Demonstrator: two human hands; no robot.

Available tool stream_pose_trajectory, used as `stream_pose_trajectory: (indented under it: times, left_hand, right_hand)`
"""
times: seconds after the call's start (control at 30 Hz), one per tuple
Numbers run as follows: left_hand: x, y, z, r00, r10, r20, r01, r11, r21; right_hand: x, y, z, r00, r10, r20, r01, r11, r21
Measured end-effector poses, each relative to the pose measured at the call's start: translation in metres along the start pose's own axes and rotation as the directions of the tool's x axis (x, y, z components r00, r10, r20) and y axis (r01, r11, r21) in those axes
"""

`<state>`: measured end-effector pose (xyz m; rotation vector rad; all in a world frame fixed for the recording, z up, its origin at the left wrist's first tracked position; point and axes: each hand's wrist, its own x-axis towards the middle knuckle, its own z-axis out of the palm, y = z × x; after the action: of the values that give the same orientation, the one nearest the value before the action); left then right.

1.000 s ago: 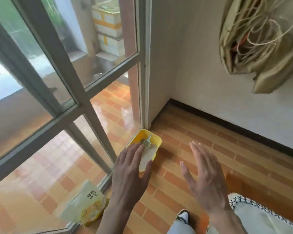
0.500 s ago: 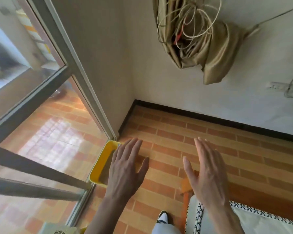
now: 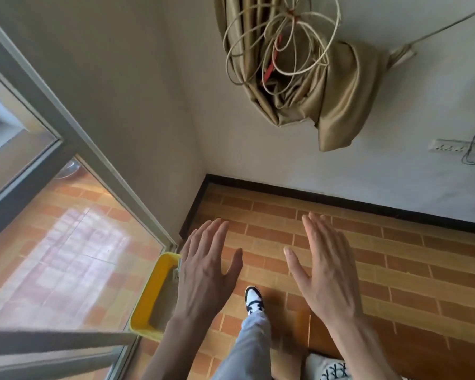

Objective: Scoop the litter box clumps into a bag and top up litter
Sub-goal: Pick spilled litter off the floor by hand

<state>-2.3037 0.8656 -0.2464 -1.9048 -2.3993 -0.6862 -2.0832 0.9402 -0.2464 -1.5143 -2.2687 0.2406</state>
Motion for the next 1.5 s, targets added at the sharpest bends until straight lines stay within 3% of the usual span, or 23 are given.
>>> stream_pose_trajectory:
  times: [0.47, 0.7, 0.8, 0.93, 1.1, 1.27, 1.5]
  left_hand:
    - [0.219, -0.039, 0.040, 0.979, -0.169, -0.116, 0.176, 0.983, 0.055]
    - [0.279, -0.077, 0.039, 0.885, -0.390, -0.253, 0.423, 0.901, 0.094]
    - [0.294, -0.089, 0.031, 0.822, -0.465, -0.330, 0.519, 0.849, 0.096]
    - [0.295, -0.107, 0.029, 0.701, -0.580, -0.415, 0.661, 0.747, 0.073]
    - [0.294, -0.117, 0.033, 0.512, -0.689, -0.512, 0.824, 0.563, 0.067]
    - [0.278, -0.096, 0.035, 0.224, -0.744, -0.630, 0.953, 0.303, -0.018]
    - [0.213, -0.034, 0.037, -0.129, -0.721, -0.681, 0.989, -0.045, -0.140]
  right_hand:
    - [0.269, -0.009, 0.056, 0.962, -0.254, 0.100, 0.254, 0.967, 0.013]
    - [0.380, -0.066, 0.086, 0.894, -0.441, 0.081, 0.430, 0.895, 0.124]
    - [0.410, -0.096, 0.100, 0.833, -0.546, 0.088, 0.527, 0.832, 0.172]
    - [0.440, -0.129, 0.122, 0.714, -0.692, 0.108, 0.649, 0.712, 0.270]
    - [0.467, -0.171, 0.159, 0.515, -0.850, 0.114, 0.741, 0.508, 0.440]
    - [0.464, -0.213, 0.186, 0.200, -0.972, 0.124, 0.786, 0.234, 0.572]
    - [0.404, -0.238, 0.169, -0.110, -0.994, -0.022, 0.726, -0.095, 0.681]
